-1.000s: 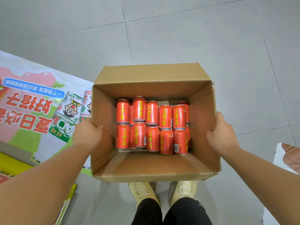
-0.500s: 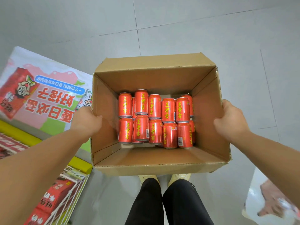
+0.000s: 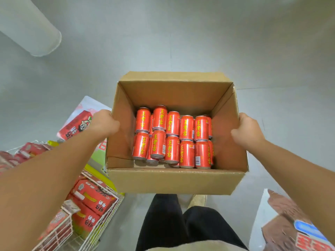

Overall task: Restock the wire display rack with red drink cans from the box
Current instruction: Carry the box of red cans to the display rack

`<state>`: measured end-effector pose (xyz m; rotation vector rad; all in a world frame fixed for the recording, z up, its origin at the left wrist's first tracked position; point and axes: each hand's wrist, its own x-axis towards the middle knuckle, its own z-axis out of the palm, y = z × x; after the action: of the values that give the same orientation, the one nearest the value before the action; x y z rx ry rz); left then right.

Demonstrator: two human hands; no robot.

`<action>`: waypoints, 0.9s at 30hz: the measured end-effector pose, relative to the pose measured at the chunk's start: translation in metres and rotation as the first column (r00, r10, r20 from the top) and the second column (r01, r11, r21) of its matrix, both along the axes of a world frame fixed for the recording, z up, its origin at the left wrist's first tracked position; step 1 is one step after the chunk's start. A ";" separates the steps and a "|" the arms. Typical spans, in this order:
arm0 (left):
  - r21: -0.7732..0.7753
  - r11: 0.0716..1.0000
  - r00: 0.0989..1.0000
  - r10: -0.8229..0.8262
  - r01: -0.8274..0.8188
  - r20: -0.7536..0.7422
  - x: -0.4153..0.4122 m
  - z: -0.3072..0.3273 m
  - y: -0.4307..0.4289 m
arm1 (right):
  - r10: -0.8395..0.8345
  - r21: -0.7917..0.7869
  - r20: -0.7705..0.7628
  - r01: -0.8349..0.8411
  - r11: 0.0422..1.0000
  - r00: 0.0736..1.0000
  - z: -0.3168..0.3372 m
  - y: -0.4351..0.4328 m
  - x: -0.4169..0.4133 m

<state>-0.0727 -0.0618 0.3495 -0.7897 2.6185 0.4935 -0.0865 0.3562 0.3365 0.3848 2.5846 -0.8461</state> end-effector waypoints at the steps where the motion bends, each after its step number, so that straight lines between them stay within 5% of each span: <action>1: -0.002 1.000 1.000 0.006 -0.006 -0.004 -0.006 0.015 -0.004 | 0.019 0.005 -0.002 -0.019 1.000 1.000 0.017 -0.005 -0.012; 14: 0.030 0.996 0.996 0.088 -0.089 0.019 -0.139 0.084 -0.121 | 0.195 0.162 -0.038 -0.186 0.969 0.980 0.106 -0.121 -0.211; 27: 0.035 0.973 0.973 0.229 -0.229 0.011 -0.351 0.114 -0.272 | 0.278 0.011 -0.050 -0.278 0.961 0.959 0.118 -0.283 -0.468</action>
<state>-0.4238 -0.3335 0.4636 -1.0866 2.5164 0.5978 -0.5546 0.0728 0.4544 -0.0028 2.6049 -0.7581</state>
